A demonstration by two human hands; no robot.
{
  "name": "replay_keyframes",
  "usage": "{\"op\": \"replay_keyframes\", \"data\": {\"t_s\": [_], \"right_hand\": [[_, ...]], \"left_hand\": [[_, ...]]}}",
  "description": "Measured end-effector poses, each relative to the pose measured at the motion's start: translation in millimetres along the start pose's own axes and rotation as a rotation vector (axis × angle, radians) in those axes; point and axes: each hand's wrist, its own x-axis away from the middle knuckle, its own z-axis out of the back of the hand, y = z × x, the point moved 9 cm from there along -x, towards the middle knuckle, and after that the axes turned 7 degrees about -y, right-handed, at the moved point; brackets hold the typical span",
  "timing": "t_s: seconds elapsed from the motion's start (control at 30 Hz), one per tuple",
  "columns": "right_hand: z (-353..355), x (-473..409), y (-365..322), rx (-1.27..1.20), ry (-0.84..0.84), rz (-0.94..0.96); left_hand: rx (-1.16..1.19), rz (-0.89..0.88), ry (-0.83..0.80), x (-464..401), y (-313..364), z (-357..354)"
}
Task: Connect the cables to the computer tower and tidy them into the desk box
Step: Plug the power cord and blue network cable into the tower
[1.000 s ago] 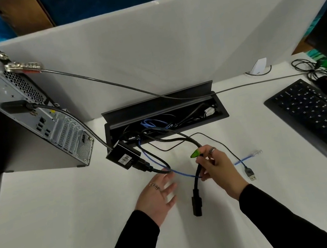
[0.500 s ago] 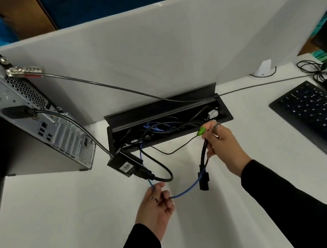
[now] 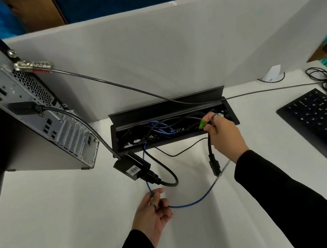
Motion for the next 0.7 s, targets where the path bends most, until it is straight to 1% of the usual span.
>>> {"op": "replay_keyframes", "data": {"t_s": [0.1,0.17,0.23,0.3,0.37,0.43,0.53,0.6,0.7], "right_hand": [[0,-6,-10,0.224,-0.033,0.043],[-3,-8,-13,0.266,-0.067,0.05],[-12,-7,-10,0.227,-0.123,0.037],[-17,-13,2,0.072,-0.168,-0.016],[-24,-11,10,-0.035,-0.226,-0.061],[-28,-11,13,-0.032,-0.273,-0.077],[-30,-10,20,-0.05,-0.281,-0.119],[-35,-8,25,-0.049,-0.314,-0.139],[-41,-6,35,-0.106,-0.313,-0.163]], "left_hand": [[-0.068,0.036,0.01,1,1,7],[-0.163,0.058,0.002,1,8,16],[-0.234,-0.006,0.048,0,32,32],[-0.269,-0.106,0.125,-15,68,42],[-0.292,-0.224,0.138,-21,108,39],[-0.33,-0.322,0.08,-30,144,19],[-0.516,-0.423,0.036,-49,181,-18],[-0.697,-0.481,-0.005,-61,189,-47],[-0.933,-0.463,-0.138,-76,180,-90]]}}
